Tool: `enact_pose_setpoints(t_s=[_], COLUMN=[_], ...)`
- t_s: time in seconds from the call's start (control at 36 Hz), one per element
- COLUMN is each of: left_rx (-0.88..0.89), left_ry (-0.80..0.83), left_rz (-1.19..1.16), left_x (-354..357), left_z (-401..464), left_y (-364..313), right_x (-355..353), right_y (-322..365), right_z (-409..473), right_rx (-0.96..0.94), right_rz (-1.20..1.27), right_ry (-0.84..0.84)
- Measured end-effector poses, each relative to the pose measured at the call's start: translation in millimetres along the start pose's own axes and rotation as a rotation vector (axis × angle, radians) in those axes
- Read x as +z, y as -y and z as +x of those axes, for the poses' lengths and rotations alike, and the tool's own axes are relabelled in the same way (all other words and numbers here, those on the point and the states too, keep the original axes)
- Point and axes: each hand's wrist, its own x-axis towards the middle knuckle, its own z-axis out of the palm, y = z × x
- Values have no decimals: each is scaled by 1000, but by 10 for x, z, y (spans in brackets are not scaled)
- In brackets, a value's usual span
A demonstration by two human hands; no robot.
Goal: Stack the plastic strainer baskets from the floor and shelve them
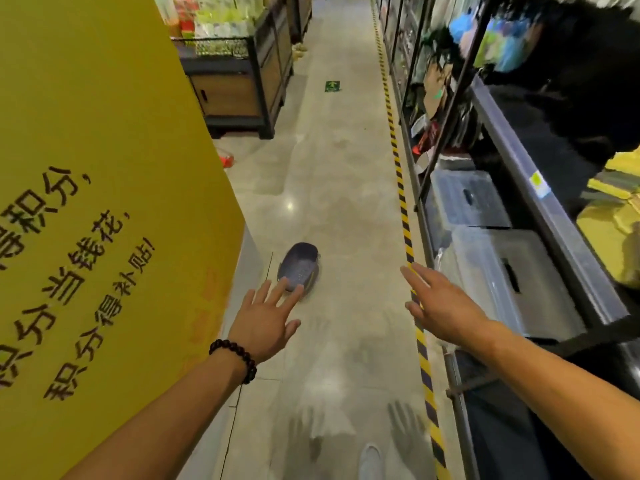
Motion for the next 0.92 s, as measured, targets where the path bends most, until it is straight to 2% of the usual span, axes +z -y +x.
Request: enact_pose_setpoints(t_s=[0.31,0.53,0.72,0.92], left_rx=[-101,-90,-116,-169], left_ry=[54,51,149,242], left_rz=[-58,-78,-153,-158], left_x=[208,684,1154,1629], left_z=[1090,2450,3661,4339], left_y=[608,1405,2116,2461], right_x=[-21,248,544,975], right_y=[-197,-78,5,117], right_z=[1700,3303,4718,5755], right_rx=[-97,-184,-168,-202], right_rz=[-31,-72,-71,-73], right_ry=[80,92,197,290])
